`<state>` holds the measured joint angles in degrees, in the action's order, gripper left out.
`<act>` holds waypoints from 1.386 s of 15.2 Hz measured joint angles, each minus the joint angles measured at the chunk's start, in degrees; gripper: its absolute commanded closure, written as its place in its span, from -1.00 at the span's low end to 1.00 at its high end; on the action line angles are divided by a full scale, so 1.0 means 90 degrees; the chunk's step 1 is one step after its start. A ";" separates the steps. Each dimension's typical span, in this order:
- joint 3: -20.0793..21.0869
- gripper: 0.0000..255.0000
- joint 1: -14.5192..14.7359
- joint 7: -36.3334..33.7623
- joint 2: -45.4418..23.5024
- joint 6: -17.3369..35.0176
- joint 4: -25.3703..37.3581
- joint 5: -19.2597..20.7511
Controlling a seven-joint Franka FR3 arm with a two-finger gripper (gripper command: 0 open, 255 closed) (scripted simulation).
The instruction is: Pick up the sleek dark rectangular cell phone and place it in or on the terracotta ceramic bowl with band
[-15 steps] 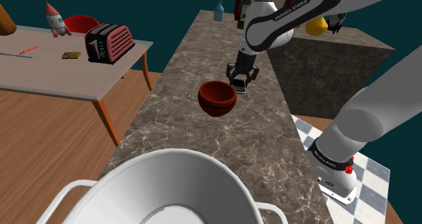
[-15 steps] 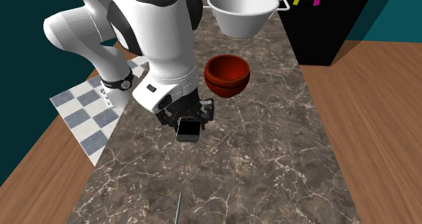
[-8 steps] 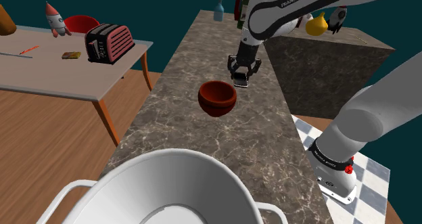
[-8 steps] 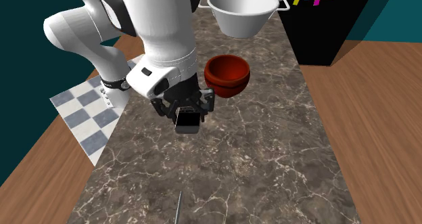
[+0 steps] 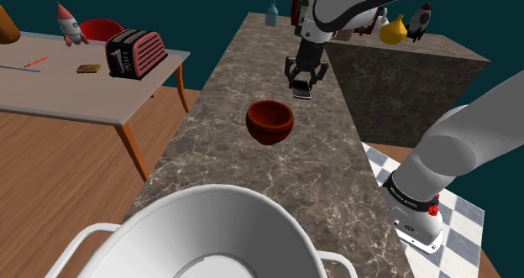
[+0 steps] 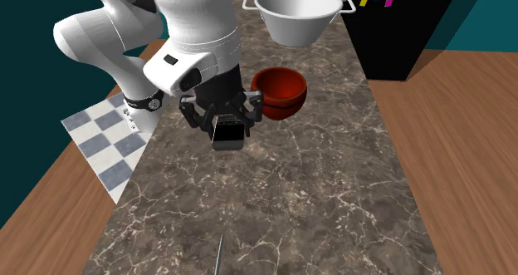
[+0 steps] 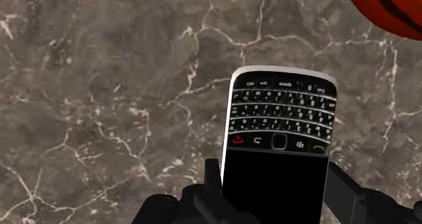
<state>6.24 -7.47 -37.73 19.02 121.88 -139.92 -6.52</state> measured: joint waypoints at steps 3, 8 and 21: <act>-0.0017 1.00 -0.0010 -0.0004 0.0073 -0.0266 0.0191 0.0015; -0.0025 1.00 -0.0008 -0.0043 0.0243 -0.0723 0.0480 0.0025; 0.0605 1.00 0.0375 -0.0966 0.0557 -0.1319 0.0846 -0.0226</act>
<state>11.68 -4.09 -46.43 24.03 110.00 -132.30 -8.55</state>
